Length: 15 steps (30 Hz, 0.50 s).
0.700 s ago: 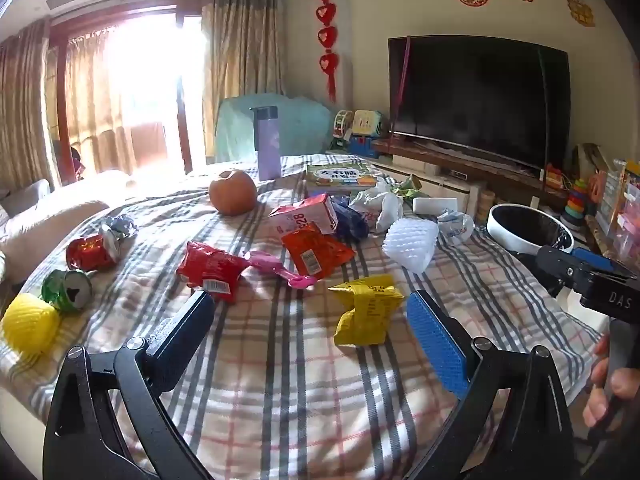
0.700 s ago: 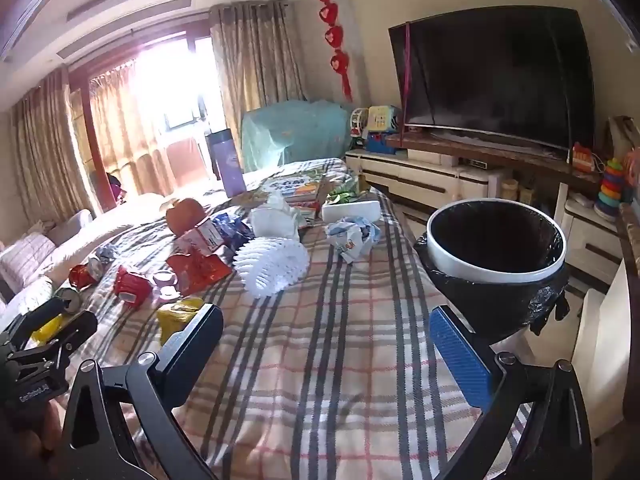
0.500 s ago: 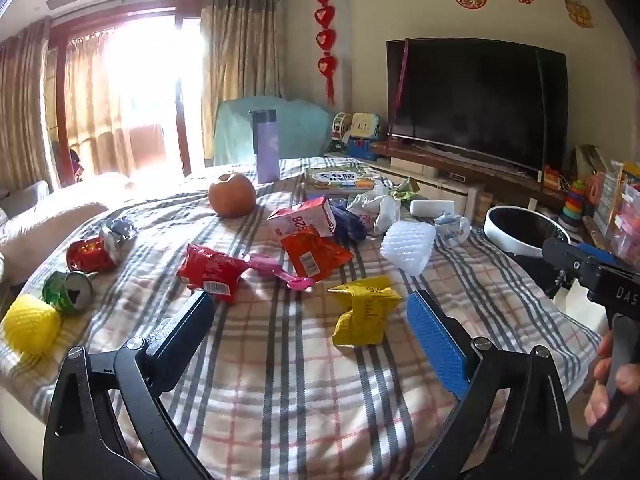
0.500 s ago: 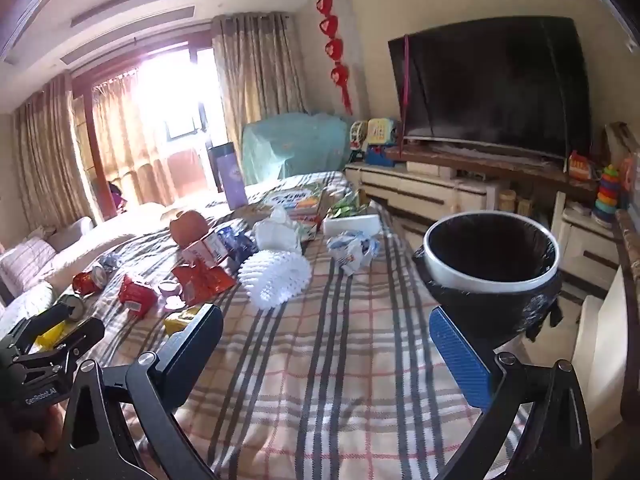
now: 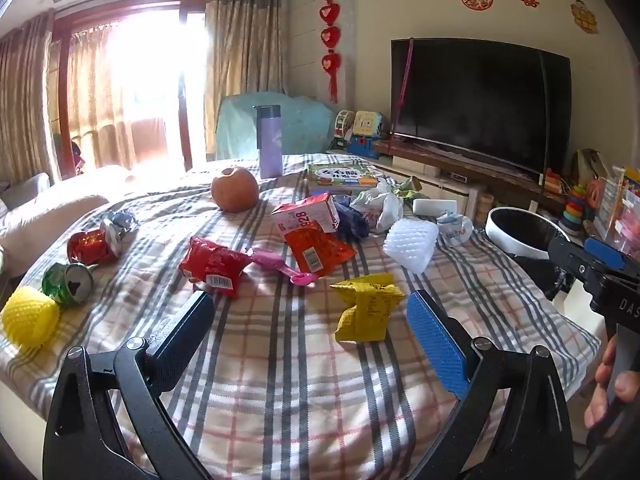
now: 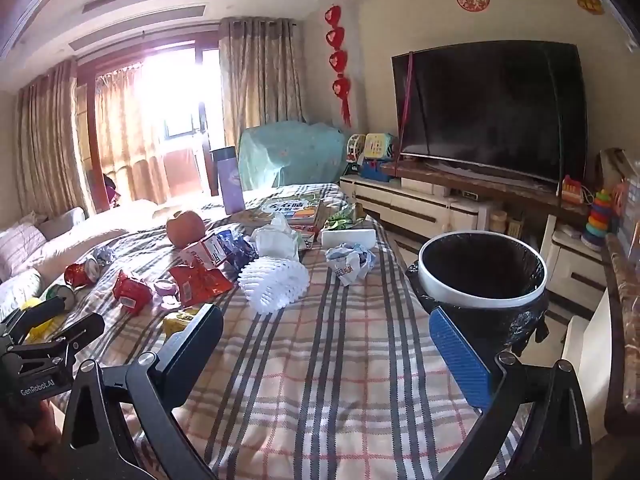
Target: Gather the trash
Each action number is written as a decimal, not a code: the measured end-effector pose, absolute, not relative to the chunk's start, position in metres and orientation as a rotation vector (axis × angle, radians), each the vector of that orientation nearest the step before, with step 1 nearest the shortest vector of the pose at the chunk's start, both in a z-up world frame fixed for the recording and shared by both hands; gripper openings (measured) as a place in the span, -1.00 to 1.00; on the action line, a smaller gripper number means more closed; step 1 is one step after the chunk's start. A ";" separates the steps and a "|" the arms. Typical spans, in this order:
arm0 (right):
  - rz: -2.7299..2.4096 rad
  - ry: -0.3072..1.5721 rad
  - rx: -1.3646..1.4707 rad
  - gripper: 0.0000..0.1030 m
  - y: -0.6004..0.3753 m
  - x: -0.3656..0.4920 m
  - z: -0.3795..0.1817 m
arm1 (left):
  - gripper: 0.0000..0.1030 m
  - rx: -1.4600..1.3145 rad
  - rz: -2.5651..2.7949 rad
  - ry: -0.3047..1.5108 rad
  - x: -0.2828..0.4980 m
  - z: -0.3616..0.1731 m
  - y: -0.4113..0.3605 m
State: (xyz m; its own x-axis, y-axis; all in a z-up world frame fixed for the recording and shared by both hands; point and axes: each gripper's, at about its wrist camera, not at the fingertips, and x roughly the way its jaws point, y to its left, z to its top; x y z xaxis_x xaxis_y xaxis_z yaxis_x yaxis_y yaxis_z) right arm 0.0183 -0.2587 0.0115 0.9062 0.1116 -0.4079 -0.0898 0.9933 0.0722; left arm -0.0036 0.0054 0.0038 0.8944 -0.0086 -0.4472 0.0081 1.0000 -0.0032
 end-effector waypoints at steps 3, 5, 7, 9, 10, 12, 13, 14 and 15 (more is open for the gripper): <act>0.110 0.420 0.054 1.00 -0.258 0.018 0.010 | 0.93 -0.002 -0.008 0.461 -0.004 0.003 0.006; 0.116 0.420 0.055 1.00 -0.258 0.018 0.010 | 0.93 -0.002 -0.007 0.460 -0.004 0.003 0.006; 0.118 0.417 0.053 1.00 -0.257 0.018 0.010 | 0.93 -0.002 -0.007 0.460 -0.004 0.002 0.006; 0.119 0.416 0.054 1.00 -0.256 0.018 0.009 | 0.93 -0.004 -0.008 0.460 -0.004 0.002 0.007; 0.120 0.416 0.055 1.00 -0.256 0.018 0.009 | 0.93 -0.004 -0.008 0.461 -0.004 0.003 0.006; 0.122 0.412 0.056 1.00 -0.255 0.018 0.009 | 0.93 -0.003 -0.009 0.460 -0.004 0.003 0.006; 0.122 0.411 0.056 1.00 -0.255 0.018 0.009 | 0.93 -0.004 -0.010 0.460 -0.004 0.003 0.007; 0.122 0.411 0.055 1.00 -0.255 0.018 0.009 | 0.93 -0.004 -0.010 0.460 -0.004 0.003 0.007; 0.122 0.408 0.054 1.00 -0.255 0.017 0.009 | 0.93 -0.005 -0.009 0.460 -0.004 0.003 0.007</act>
